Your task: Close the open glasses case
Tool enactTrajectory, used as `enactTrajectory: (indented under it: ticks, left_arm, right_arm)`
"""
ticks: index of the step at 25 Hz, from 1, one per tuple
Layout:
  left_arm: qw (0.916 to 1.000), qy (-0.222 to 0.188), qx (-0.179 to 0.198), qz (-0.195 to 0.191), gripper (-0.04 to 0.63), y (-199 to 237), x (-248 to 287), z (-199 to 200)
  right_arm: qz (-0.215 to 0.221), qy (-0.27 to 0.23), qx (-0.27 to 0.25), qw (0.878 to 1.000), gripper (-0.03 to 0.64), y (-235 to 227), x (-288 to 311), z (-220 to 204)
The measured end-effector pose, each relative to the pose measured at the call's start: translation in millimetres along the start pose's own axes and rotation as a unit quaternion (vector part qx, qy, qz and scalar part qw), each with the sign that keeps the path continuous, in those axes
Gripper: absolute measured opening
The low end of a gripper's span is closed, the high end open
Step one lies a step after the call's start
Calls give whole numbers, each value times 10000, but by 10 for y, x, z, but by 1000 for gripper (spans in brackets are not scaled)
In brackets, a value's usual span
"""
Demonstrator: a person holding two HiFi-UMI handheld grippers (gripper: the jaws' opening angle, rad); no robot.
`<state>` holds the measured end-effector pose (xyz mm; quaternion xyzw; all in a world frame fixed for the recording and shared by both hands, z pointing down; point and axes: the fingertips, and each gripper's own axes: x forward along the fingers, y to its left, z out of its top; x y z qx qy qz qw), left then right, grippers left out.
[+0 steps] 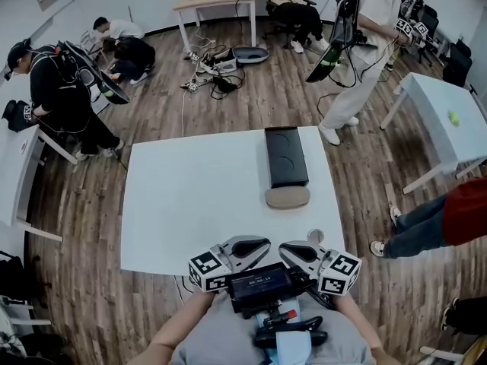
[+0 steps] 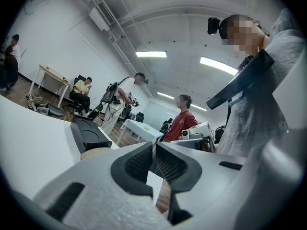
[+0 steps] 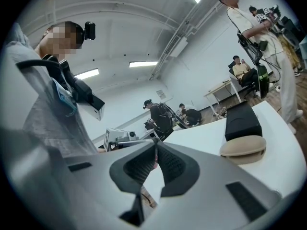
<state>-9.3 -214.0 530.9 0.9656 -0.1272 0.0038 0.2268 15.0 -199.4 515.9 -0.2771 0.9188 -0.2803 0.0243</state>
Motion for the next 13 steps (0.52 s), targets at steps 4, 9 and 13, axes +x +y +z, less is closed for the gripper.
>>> enactTrajectory:
  ticks: [4,9,13]
  left_arm:
    - [10000,19,-21,-26,29,-9,-16,-15]
    - [10000,15,-50,-19,29,9,-13,-36]
    - [10000,8,-82,-28,29,26,-14,-6]
  right_arm:
    - [28,63,18,10000,40,24,32,-25]
    - [68,97,22,9999,38,15,46,-43]
    - [57,81,65,9999,40,1,56,-21]
